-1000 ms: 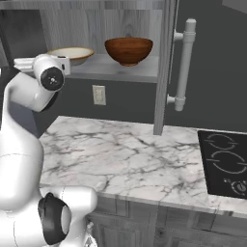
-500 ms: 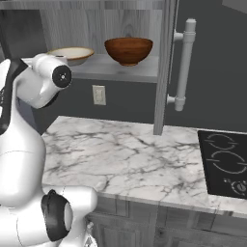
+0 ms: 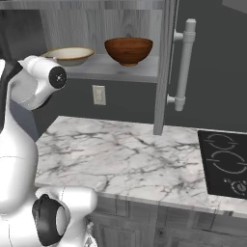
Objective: Move the bowls from the cabinet to the plates on the dining table.
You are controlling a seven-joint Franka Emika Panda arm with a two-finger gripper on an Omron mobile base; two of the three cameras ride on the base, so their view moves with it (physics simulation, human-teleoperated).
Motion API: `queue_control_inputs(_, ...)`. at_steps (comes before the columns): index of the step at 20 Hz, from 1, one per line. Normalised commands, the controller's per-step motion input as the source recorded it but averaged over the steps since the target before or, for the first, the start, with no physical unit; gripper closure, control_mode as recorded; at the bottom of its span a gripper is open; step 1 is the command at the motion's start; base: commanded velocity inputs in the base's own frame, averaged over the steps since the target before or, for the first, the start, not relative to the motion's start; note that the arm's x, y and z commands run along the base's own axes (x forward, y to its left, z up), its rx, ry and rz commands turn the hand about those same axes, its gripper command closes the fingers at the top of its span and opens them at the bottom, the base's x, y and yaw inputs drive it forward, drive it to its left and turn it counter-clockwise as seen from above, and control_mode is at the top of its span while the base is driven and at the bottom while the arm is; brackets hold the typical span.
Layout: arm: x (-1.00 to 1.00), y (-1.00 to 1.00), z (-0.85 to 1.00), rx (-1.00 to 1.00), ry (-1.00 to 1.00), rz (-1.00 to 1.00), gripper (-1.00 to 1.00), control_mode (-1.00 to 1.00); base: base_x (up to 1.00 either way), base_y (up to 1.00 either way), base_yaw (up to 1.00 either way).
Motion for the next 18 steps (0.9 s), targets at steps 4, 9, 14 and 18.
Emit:
queue_control_inputs(4,-0.32,0.58,-0.13,0.0,-0.08,0.01,-1.0,-1.0,0.0,0.0,0.0)
queue_control_inputs(9,-0.25,0.62,-0.12,0.0,-0.09,0.0,-1.0,-1.0,0.0,0.0,0.0)
queue_control_inputs(14,-0.1,0.6,-0.02,0.0,-0.1,-0.02,-1.0,-1.0,0.0,0.0,0.0)
queue_control_inputs(18,0.0,0.59,0.0,0.01,-0.07,-0.02,-1.0,-1.0,0.0,0.0,0.0)
